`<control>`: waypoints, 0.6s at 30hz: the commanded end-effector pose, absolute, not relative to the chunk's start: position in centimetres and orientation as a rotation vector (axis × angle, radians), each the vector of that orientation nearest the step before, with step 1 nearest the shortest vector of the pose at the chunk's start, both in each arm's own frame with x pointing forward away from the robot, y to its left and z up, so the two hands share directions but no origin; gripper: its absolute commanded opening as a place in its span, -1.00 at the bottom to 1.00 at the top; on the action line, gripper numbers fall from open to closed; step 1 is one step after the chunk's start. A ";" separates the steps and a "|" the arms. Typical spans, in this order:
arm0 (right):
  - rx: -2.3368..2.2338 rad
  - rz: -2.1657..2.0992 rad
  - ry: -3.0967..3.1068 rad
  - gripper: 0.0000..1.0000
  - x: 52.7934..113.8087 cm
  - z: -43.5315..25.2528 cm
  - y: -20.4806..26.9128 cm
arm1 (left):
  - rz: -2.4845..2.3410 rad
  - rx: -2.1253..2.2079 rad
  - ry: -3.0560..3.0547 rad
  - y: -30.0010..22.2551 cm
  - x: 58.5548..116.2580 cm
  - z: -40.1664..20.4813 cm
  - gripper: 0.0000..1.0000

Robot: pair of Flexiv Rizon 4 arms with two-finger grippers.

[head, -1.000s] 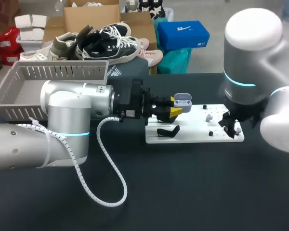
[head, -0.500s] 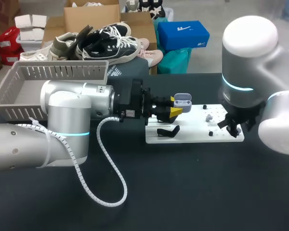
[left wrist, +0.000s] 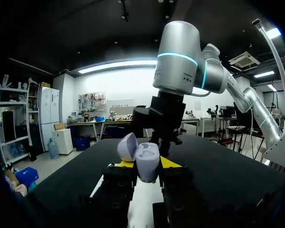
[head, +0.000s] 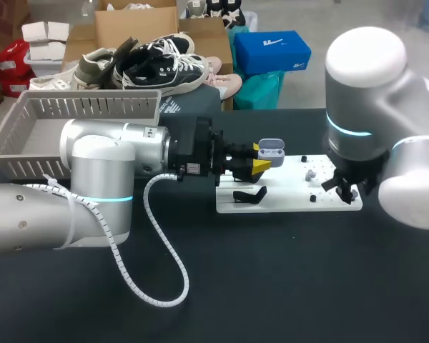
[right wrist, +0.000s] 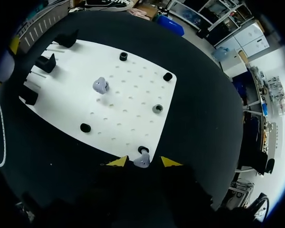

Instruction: Pick up each earbud case from the left stands, insert the matching earbuds, close the lid, and place the case in the box.

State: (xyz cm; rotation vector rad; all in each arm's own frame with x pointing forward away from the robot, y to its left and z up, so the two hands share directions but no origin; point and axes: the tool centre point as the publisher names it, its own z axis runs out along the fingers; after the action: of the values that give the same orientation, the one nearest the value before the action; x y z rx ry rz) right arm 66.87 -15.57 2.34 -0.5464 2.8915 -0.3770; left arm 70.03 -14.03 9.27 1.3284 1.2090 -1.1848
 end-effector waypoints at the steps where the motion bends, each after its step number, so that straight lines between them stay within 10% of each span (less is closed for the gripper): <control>1: -0.536 -0.387 2.892 -0.33 67.1 2.1 -15.6 | -1.189 1.332 1.206 -14.0 70.2 9.2 -1.00; 18: -0.541 -0.391 2.907 -0.62 66.9 1.7 -15.8 | -1.189 1.332 1.206 -14.0 70.2 9.2 -1.00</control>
State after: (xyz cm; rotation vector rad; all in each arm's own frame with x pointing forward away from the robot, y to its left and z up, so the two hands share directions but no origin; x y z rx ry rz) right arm 66.88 -15.90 1.80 -0.5447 2.9062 -0.3857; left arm 70.03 -14.03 9.27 1.3284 1.2090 -1.1848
